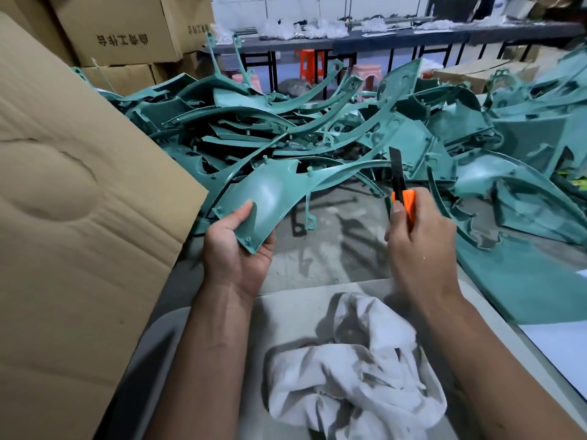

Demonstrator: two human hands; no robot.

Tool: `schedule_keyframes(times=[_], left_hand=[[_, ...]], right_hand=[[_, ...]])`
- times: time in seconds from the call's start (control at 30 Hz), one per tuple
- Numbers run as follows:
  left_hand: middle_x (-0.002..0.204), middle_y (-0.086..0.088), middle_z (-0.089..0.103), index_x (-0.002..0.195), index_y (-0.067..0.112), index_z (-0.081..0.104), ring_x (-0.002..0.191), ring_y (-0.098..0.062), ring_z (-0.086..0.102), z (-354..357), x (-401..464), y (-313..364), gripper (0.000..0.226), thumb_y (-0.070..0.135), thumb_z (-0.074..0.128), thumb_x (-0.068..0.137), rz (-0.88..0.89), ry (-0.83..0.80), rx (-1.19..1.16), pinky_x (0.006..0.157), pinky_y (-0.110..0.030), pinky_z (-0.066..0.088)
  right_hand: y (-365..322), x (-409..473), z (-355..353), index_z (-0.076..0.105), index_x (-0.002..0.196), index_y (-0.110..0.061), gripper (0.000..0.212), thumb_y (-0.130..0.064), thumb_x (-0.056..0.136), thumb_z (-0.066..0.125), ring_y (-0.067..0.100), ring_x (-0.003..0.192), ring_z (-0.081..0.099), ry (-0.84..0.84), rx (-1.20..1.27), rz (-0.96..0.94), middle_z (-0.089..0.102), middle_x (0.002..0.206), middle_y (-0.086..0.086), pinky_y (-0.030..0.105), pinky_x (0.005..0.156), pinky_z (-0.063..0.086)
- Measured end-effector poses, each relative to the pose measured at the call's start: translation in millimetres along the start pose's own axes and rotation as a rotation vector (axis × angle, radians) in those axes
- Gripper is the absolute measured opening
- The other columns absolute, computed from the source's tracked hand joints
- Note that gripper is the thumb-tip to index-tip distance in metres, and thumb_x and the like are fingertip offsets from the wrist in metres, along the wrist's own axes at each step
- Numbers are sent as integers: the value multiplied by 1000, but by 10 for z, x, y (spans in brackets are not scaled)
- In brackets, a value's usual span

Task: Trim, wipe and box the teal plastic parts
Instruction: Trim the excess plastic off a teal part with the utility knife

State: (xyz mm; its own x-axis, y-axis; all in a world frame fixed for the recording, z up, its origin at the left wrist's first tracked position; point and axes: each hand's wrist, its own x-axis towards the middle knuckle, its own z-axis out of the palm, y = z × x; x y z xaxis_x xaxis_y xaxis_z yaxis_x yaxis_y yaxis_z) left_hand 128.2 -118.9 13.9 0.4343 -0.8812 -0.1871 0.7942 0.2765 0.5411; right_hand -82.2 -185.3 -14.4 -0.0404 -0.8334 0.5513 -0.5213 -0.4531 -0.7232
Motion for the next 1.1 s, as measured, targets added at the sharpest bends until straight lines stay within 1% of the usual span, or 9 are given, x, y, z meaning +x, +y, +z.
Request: schedule_keyframes(times=[0.13, 0.2, 0.27, 0.37, 0.43, 0.63, 0.83, 0.97, 1.1], left_hand=[[99, -12, 78, 101, 4, 71, 83, -25, 75, 27, -41, -15, 17, 3, 54, 98, 10, 5, -3, 56, -24, 58], [95, -9, 78, 100, 7, 71, 79, -23, 76, 58, -52, -25, 18, 3, 54, 98, 44, 9, 33, 54, -24, 58], [101, -9, 79, 109, 8, 71, 82, -23, 77, 102, -66, -75, 21, 3, 54, 98, 71, 15, 108, 57, -28, 59], [124, -16, 72, 133, 2, 63, 92, -26, 74, 156, -96, -172, 36, 4, 54, 98, 57, 27, 134, 60, -31, 60], [127, -16, 70, 136, 0, 60, 98, -26, 72, 159, -96, -186, 38, 4, 54, 99, 57, 48, 90, 62, -29, 61], [107, -11, 78, 121, 1, 67, 88, -23, 76, 151, -68, -142, 25, 3, 58, 98, 55, 101, 59, 65, -29, 63], [105, -10, 78, 115, 4, 69, 88, -23, 76, 125, -75, -113, 21, 3, 59, 97, 76, 106, 74, 72, -31, 64], [96, -7, 79, 106, 7, 71, 83, -21, 77, 128, -90, -101, 15, 3, 60, 96, 97, 113, 99, 65, -30, 62], [105, -13, 78, 114, 2, 69, 87, -25, 77, 142, -84, -124, 21, 2, 59, 96, 94, 122, 82, 62, -30, 61]], right_hand=[[-13, -7, -27, 46, 84, -19, 25, -21, 108, 48, 8, 49, 41, 21, -2, -10, 51, 65, 1, 20, 46, 35], [-27, -12, -24, 48, 84, -17, 24, -19, 108, 49, 7, 49, 44, 7, -17, -28, 49, 62, -1, 18, 44, 33], [-73, -53, 10, 49, 86, -15, 22, -16, 108, 49, 6, 45, 42, -34, -61, -79, 49, 61, -4, 17, 43, 32], [-154, -119, 59, 45, 86, -15, 22, -11, 107, 51, 4, 45, 39, -33, -60, -138, 44, 59, -7, 17, 45, 34], [-178, -129, 54, 43, 86, -18, 24, -10, 106, 53, 6, 48, 43, -64, -39, -188, 40, 58, -10, 15, 46, 32], [-234, -207, 60, 46, 91, -19, 18, -14, 107, 53, 14, 54, 47, -251, 22, -338, 37, 58, -12, 17, 48, 28], [-224, -192, 29, 46, 90, -18, 17, -17, 106, 52, 17, 53, 43, -277, 48, -384, 35, 58, -9, 24, 49, 28], [-240, -190, -8, 48, 89, -15, 16, -16, 105, 52, 17, 53, 41, -273, 43, -406, 34, 58, -10, 27, 50, 31], [-284, -219, -47, 51, 91, -16, 11, -17, 102, 52, 15, 51, 43, -315, 0, -426, 38, 58, -12, 25, 50, 29]])
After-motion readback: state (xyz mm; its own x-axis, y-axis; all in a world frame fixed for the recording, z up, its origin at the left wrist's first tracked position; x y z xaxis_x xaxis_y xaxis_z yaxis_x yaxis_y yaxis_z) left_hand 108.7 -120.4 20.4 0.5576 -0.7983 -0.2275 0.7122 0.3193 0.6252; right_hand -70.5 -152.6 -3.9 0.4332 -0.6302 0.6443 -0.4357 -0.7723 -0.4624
